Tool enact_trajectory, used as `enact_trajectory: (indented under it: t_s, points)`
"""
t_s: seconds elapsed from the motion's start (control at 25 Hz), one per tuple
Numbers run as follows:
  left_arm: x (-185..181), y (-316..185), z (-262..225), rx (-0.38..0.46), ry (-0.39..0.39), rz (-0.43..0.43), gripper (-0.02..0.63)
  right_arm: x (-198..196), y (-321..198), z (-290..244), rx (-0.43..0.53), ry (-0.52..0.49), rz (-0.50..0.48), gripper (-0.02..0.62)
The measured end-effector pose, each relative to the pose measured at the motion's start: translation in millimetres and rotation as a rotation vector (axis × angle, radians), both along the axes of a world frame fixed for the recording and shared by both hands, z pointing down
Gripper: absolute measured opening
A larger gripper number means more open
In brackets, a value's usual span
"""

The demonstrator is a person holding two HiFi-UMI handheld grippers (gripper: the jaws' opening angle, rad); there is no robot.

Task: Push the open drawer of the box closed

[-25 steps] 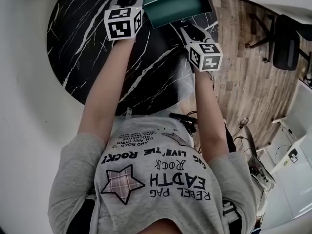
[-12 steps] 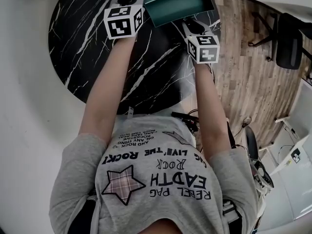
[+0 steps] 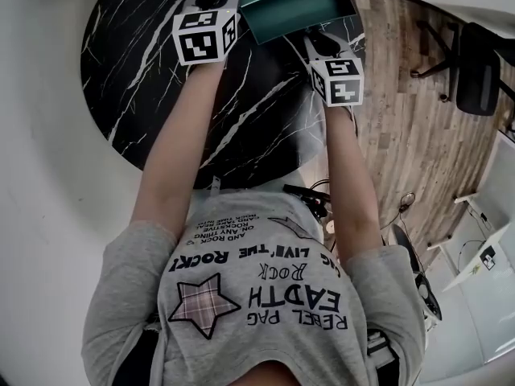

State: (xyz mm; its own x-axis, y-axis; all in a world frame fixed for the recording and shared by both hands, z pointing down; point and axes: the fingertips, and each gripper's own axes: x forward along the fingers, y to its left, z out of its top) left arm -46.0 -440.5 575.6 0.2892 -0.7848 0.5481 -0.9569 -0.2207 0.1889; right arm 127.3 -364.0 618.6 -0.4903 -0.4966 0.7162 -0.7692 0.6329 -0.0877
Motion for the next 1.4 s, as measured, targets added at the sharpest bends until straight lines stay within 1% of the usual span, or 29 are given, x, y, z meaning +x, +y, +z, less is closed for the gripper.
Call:
enact_trajectory:
  t_s: [0.48, 0.72, 0.88, 1.4]
  points:
    - [0.6, 0.0, 0.1, -0.001, -0.011, 0.003, 0.118, -5.5, -13.8, 2.0, 0.002, 0.015, -0.025, 0.072]
    - [-0.3, 0.0, 0.2, -0.001, 0.005, -0.001, 0.118, -15.2, -20.5, 3.9, 0.006, 0.015, -0.044, 0.072]
    - [0.4, -0.3, 0.0, 0.002, 0.002, 0.0, 0.118, -16.9, -23.8, 3.4, 0.004, 0.004, -0.035, 0.072]
    - [0.0, 0.2, -1.5, 0.005, 0.005, 0.001, 0.118, -31.4, -44.9, 1.9, 0.012, 0.028, -0.077, 0.072]
